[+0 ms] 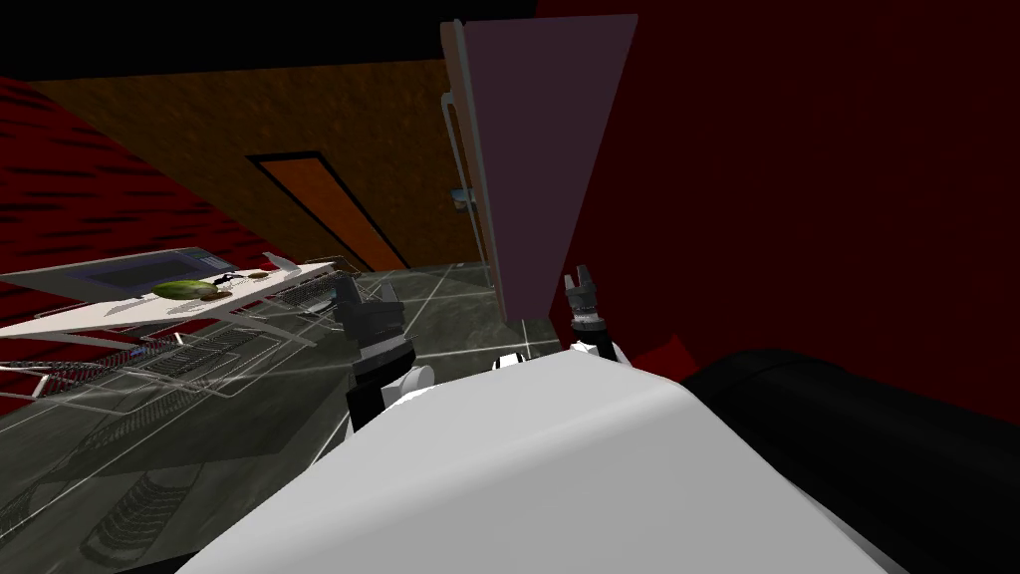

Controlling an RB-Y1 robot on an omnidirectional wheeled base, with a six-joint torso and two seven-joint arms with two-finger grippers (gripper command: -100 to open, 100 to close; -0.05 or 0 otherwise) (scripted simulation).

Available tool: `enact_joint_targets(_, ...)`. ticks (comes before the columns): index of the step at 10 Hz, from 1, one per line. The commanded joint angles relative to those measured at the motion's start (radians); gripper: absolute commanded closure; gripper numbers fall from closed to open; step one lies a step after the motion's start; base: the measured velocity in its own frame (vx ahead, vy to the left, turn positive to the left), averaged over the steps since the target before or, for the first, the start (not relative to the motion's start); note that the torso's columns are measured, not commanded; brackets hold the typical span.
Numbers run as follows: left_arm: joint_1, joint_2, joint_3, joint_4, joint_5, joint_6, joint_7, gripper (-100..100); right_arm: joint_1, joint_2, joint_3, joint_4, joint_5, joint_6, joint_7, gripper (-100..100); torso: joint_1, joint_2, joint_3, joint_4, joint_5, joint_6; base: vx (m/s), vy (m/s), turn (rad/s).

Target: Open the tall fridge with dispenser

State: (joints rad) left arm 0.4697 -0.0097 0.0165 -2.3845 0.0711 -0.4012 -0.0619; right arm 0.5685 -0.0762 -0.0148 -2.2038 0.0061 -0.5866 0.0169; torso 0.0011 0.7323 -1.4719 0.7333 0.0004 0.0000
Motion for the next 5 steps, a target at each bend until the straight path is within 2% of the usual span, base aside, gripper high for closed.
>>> enact_joint_targets(1, 0.0, 0.0, 0.0, 0.0, 0.0, 0.0, 0.0, 0, 0.061, -0.041, -0.063, -0.008, -0.004, 0.024, 0.046, -100, 0.0, 0.003, -0.004, 0.003, 0.0, 0.0, 0.078, 0.044, 0.13)
enact_joint_targets(3, 0.0, 0.0, 0.0, 0.0, 0.0, 0.0, 0.0, 0, 0.119, -0.06, -0.126, -0.016, -0.008, 0.048, 0.092, -100, -0.001, 0.004, -0.005, 0.004, 0.0, 0.0, 0.109, 0.041, 0.163)
enact_joint_targets(4, 0.0, 0.0, 0.0, 0.0, 0.0, 0.0, 0.0, 0, 0.125, -0.06, -0.129, -0.016, -0.008, 0.048, 0.092, -100, -0.002, 0.004, -0.005, 0.004, 0.0, 0.0, 0.078, 0.015, 0.059)
enact_joint_targets(5, 0.0, 0.0, 0.0, 0.0, 0.0, 0.0, 0.0, 0, 0.161, -0.068, -0.166, -0.02, -0.01, 0.062, 0.119, -100, -0.002, 0.007, -0.004, 0.005, -0.001, 0.0, 0.057, 0.02, 0.12)
